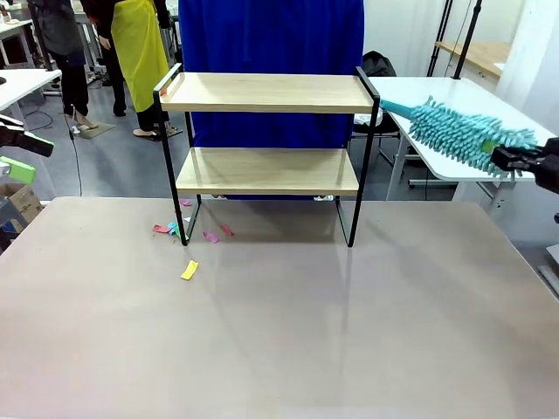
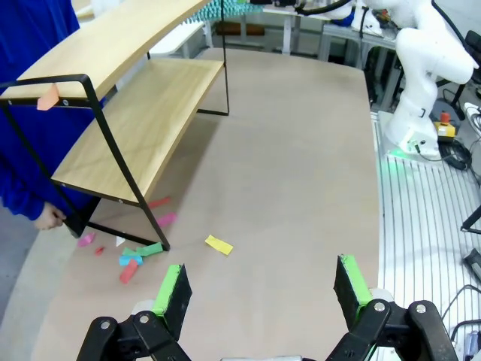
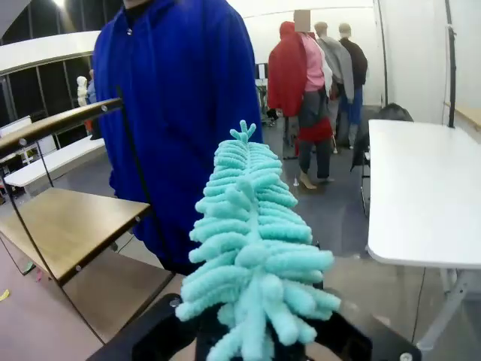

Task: Clean the shelf.
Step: Hand the Duster back to the human.

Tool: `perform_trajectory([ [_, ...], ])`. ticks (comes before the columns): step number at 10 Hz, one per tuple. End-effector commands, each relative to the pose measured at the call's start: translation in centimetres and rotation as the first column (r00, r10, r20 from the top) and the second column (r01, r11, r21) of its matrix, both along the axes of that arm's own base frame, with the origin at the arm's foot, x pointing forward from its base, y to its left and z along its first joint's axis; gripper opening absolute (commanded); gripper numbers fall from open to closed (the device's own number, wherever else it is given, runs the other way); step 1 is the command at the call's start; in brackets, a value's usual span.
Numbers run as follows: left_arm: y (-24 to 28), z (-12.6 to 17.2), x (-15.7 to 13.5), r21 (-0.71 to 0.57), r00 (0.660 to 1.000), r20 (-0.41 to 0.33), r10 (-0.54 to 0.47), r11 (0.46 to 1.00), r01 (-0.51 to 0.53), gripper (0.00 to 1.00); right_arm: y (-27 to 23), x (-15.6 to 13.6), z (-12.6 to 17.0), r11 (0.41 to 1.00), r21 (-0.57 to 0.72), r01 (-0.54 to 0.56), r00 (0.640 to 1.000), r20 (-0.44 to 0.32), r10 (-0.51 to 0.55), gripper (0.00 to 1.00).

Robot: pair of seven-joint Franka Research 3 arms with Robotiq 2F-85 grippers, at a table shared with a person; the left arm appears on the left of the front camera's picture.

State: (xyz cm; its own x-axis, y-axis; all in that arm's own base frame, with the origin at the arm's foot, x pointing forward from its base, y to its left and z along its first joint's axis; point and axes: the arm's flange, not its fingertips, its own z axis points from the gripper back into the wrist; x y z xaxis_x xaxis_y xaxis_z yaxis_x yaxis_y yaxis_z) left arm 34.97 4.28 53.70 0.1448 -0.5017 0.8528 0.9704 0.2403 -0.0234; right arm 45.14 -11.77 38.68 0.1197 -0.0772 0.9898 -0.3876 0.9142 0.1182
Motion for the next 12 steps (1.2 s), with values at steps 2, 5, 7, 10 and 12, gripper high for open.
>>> perform_trajectory([
  [2, -0.1, 0.0, 0.0, -0.025, 1.000, 0.025, -0.011, 1.000, 0.012, 1.00, 2.4, -3.5, -2.9, 0.979, 0.013, 0.204, 0.978, 0.031, -0.204, 0.17],
  [5, -0.1, 0.0, 0.0, -0.025, 1.000, 0.025, -0.011, 1.000, 0.012, 1.00, -0.4, 0.5, -0.9, 1.000, 0.005, 0.010, 1.000, -0.015, -0.010, 0.17],
  [7, -0.1, 0.0, 0.0, -0.025, 1.000, 0.025, -0.011, 1.000, 0.012, 1.00, -0.4, 0.5, -0.9, 1.000, 0.005, 0.010, 1.000, -0.015, -0.010, 0.17],
  [10, -0.1, 0.0, 0.0, -0.025, 1.000, 0.025, -0.011, 1.000, 0.012, 1.00, -0.4, 0.5, -0.9, 1.000, 0.005, 0.010, 1.000, -0.015, -0.010, 0.17],
  [12, -0.1, 0.0, 0.0, -0.025, 1.000, 0.025, -0.011, 1.000, 0.012, 1.00, -0.4, 0.5, -0.9, 1.000, 0.005, 0.010, 1.000, -0.015, -0.010, 0.17],
])
